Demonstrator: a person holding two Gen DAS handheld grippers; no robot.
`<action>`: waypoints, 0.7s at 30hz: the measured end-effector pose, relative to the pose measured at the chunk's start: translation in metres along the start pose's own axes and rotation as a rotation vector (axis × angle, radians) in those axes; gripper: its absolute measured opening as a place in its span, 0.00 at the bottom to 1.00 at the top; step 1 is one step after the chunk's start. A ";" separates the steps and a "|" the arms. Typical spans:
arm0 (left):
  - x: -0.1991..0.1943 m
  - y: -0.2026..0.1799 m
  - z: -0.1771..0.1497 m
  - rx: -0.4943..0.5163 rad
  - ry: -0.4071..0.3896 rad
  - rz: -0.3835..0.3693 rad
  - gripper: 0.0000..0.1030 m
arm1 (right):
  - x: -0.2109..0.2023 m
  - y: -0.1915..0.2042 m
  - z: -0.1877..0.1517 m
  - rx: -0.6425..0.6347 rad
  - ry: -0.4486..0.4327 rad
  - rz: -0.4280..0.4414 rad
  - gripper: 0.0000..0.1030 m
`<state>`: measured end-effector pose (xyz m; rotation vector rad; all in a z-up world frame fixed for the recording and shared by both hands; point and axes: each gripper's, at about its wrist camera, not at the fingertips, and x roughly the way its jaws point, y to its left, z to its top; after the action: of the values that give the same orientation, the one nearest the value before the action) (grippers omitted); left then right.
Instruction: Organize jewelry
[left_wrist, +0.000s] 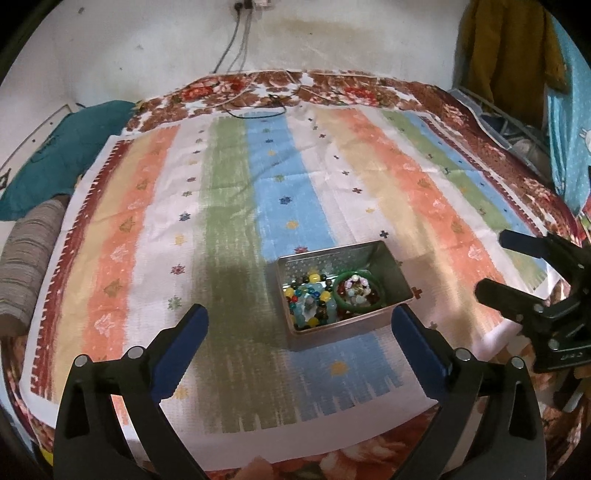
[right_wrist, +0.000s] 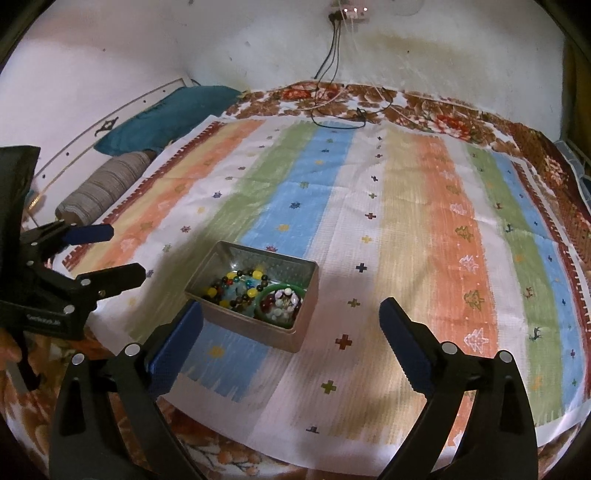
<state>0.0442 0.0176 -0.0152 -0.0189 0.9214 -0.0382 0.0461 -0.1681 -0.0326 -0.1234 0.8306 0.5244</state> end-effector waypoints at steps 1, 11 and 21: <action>-0.001 -0.001 -0.001 0.002 -0.002 0.001 0.95 | -0.001 0.000 0.000 0.004 -0.004 0.004 0.94; -0.015 -0.010 -0.009 0.025 -0.036 -0.015 0.94 | -0.010 0.000 -0.002 0.017 -0.019 0.050 0.94; -0.036 -0.015 -0.018 0.016 -0.113 -0.038 0.94 | -0.028 -0.001 -0.007 0.028 -0.081 0.027 0.94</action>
<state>0.0083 0.0041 0.0029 -0.0235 0.8075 -0.0791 0.0264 -0.1816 -0.0167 -0.0644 0.7609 0.5392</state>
